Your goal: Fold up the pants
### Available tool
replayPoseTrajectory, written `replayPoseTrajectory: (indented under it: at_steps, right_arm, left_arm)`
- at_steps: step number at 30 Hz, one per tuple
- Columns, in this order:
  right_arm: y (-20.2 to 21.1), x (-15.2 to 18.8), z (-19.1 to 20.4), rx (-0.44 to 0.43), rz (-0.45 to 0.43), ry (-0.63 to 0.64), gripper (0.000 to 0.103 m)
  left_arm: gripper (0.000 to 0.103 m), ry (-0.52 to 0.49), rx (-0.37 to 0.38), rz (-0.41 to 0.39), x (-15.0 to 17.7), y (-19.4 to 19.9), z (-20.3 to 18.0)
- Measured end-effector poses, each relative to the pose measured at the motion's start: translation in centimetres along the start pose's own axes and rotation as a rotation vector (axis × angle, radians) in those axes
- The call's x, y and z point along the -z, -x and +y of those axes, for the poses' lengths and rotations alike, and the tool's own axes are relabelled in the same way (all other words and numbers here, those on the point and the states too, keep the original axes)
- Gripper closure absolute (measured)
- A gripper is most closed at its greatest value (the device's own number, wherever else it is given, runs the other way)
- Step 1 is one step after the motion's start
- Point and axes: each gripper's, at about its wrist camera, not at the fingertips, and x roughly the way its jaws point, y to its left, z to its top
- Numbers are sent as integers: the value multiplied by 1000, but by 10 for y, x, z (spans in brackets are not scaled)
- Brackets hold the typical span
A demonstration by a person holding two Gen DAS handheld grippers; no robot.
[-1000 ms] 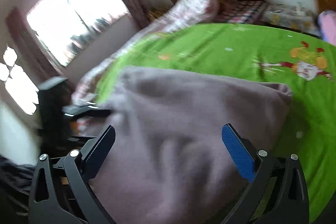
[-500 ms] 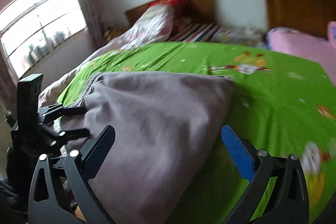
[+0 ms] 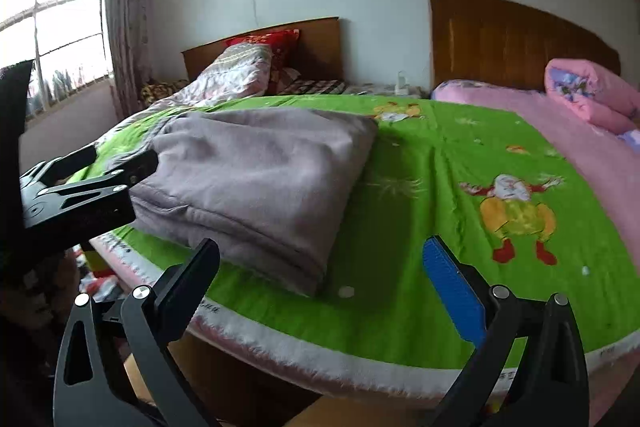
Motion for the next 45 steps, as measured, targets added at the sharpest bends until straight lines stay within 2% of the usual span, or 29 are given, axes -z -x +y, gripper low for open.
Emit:
replayPoseTrajectory:
  at_steps: [2,8,19,45]
  right_arm:
    - [1,-1,-1,7,-21,0,4]
    - [0,0,1,9,-12,7,4]
    - [0,0,12,-5,-12,58,4]
    - [-2,1,13,-20,3,66,4]
  left_arm:
    - [2,-7,11,-4,2,4,-5]
    - [2,4,58,10,12,9,-8]
    - [2,21,47,34,22,7,-3]
    - [2,24,41,42,25,8,0]
